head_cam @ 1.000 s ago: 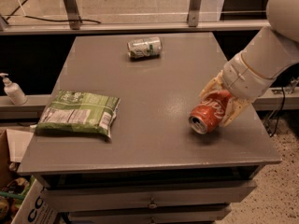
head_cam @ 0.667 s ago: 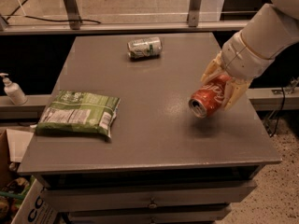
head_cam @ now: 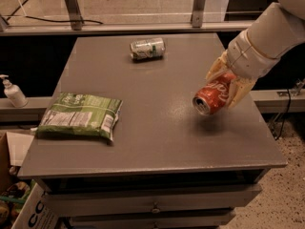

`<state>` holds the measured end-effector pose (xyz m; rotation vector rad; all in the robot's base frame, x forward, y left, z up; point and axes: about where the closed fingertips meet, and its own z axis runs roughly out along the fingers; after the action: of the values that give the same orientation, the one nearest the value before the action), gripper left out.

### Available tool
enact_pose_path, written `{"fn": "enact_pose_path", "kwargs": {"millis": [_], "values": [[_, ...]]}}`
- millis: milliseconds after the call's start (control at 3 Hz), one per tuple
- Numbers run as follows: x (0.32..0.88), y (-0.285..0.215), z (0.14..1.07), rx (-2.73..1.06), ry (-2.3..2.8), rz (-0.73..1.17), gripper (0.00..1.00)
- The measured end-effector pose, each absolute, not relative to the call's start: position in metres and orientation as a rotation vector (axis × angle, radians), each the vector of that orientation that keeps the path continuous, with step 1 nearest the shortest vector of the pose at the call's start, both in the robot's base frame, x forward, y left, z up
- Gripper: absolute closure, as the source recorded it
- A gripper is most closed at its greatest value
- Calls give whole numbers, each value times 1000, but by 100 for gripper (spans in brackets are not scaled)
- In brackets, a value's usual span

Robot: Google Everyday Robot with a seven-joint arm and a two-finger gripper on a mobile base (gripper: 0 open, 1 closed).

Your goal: Move coke can near 7up can

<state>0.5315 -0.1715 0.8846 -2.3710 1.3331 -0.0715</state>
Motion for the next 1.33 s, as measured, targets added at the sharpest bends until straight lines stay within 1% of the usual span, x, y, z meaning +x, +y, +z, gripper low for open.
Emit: {"fn": "enact_pose_path", "kwargs": {"millis": [333, 667, 1000, 1333], "values": [[576, -184, 885, -2323, 1349, -190, 100], [632, -198, 884, -2280, 1391, -304, 100], [688, -209, 885, -2199, 1456, -380, 100], [727, -212, 888, -2092, 1513, -447, 100]]}}
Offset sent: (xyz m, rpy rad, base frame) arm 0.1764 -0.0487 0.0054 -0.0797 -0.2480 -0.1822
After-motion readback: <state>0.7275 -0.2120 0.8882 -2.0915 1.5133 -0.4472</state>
